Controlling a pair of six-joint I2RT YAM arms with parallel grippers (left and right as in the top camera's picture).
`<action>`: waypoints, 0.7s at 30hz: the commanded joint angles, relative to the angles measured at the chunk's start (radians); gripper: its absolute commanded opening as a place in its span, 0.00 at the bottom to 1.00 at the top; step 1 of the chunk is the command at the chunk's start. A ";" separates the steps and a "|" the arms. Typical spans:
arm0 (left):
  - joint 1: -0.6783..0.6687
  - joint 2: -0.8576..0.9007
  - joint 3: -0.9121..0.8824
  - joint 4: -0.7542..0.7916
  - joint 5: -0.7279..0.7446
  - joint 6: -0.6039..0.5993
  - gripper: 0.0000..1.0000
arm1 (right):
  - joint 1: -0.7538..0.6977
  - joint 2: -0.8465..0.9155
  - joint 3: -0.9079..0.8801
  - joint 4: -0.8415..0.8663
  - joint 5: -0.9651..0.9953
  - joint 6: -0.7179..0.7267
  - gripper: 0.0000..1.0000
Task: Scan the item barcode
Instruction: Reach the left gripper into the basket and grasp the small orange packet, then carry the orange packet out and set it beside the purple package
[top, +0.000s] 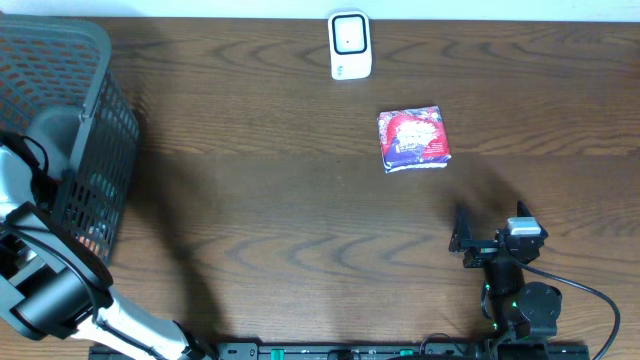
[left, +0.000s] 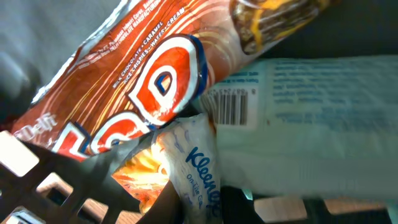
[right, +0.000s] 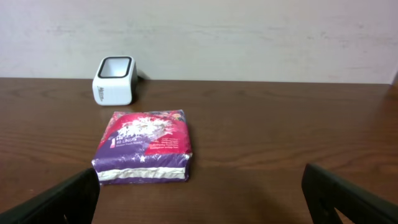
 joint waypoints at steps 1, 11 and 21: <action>-0.001 -0.097 0.077 -0.018 0.003 -0.024 0.07 | 0.005 -0.006 -0.001 -0.005 0.004 -0.010 0.99; -0.002 -0.373 0.137 0.099 0.167 -0.047 0.08 | 0.005 -0.006 -0.001 -0.005 0.004 -0.011 0.99; -0.001 -0.545 0.137 0.264 0.335 -0.048 0.07 | 0.005 -0.006 -0.001 -0.005 0.004 -0.011 0.99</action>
